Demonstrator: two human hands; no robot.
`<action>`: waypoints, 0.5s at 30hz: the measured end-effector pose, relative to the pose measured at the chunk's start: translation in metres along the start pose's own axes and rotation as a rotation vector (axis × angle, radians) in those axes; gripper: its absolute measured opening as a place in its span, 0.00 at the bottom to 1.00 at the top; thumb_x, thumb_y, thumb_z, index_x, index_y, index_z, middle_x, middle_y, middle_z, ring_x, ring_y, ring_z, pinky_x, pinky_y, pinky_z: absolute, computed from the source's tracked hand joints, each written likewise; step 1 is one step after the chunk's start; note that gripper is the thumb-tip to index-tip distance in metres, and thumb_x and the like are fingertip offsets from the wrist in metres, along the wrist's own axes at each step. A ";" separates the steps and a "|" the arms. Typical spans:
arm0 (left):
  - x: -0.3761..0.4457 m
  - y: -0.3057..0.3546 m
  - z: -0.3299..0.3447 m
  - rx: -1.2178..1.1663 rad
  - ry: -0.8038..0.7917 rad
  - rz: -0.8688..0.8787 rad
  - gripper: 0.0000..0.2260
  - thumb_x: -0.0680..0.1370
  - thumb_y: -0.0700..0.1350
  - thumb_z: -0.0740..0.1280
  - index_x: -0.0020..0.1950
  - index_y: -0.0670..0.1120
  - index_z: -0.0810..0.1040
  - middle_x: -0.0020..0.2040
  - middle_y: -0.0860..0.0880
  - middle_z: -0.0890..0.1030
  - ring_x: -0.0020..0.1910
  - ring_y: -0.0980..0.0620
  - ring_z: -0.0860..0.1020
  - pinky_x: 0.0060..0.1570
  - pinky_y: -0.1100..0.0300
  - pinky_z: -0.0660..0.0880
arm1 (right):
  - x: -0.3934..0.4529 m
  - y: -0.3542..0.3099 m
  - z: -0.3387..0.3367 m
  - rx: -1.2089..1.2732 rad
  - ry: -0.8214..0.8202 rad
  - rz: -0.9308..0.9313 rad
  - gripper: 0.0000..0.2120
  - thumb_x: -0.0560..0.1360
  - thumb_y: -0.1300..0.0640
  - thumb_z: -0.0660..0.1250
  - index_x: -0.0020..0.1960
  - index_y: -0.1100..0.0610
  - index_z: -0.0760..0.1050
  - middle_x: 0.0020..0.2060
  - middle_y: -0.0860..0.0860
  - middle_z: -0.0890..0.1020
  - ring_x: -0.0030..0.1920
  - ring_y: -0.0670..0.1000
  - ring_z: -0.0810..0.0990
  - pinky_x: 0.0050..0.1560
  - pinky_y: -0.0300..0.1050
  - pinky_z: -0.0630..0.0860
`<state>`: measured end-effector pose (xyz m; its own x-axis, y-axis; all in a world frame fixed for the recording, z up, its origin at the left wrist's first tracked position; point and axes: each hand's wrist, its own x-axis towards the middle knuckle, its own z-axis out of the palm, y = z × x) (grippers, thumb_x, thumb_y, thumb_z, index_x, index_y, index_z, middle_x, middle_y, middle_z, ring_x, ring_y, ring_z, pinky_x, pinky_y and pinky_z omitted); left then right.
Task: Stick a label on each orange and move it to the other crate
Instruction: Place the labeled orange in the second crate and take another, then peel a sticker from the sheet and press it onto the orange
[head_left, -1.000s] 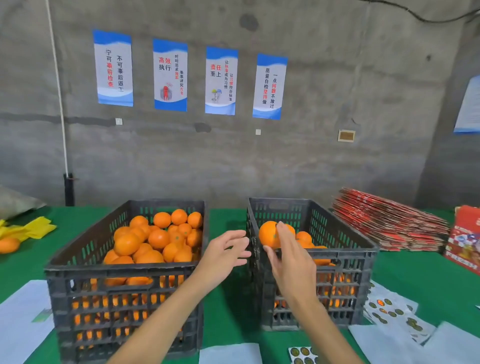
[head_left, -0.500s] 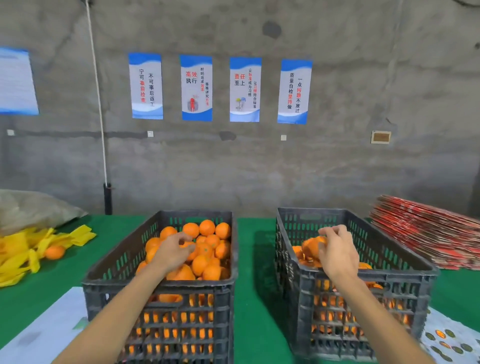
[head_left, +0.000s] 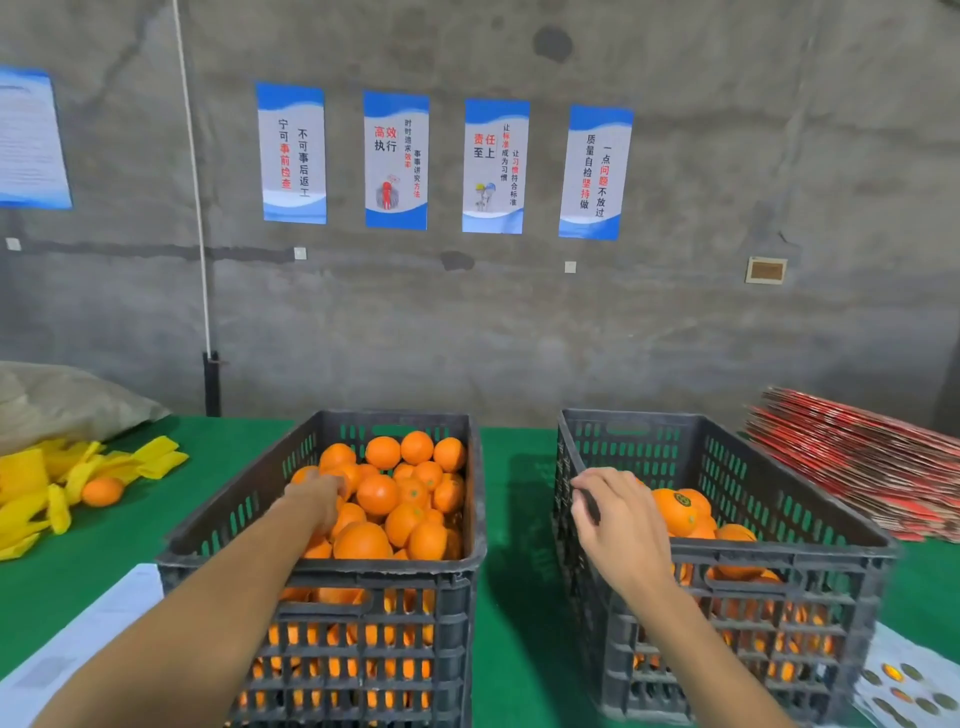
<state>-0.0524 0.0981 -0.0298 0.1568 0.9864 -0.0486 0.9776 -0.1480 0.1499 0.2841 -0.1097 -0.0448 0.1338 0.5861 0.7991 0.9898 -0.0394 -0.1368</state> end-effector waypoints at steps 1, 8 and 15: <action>0.000 0.001 0.001 0.020 0.024 -0.001 0.22 0.82 0.41 0.65 0.75 0.56 0.71 0.75 0.42 0.64 0.71 0.36 0.70 0.70 0.44 0.71 | -0.003 -0.002 -0.001 0.014 -0.011 -0.003 0.07 0.77 0.57 0.70 0.54 0.54 0.83 0.51 0.47 0.84 0.51 0.49 0.80 0.54 0.47 0.75; -0.027 0.037 -0.011 -0.171 0.318 0.210 0.27 0.77 0.45 0.72 0.76 0.53 0.71 0.69 0.39 0.69 0.67 0.35 0.73 0.69 0.42 0.70 | -0.005 -0.011 -0.015 0.100 -0.154 0.016 0.15 0.82 0.55 0.64 0.67 0.54 0.79 0.62 0.47 0.81 0.64 0.48 0.76 0.68 0.43 0.69; -0.131 0.108 0.007 -0.730 0.594 0.541 0.26 0.74 0.46 0.78 0.72 0.53 0.77 0.65 0.45 0.71 0.64 0.46 0.74 0.67 0.56 0.70 | -0.046 -0.034 -0.026 0.224 -0.049 -0.090 0.11 0.78 0.64 0.68 0.60 0.59 0.81 0.57 0.51 0.84 0.59 0.53 0.80 0.64 0.50 0.76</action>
<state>0.0332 -0.0472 -0.0147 0.2568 0.7092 0.6565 0.4494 -0.6890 0.5685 0.2459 -0.1568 -0.0617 0.0377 0.6177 0.7855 0.9615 0.1917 -0.1969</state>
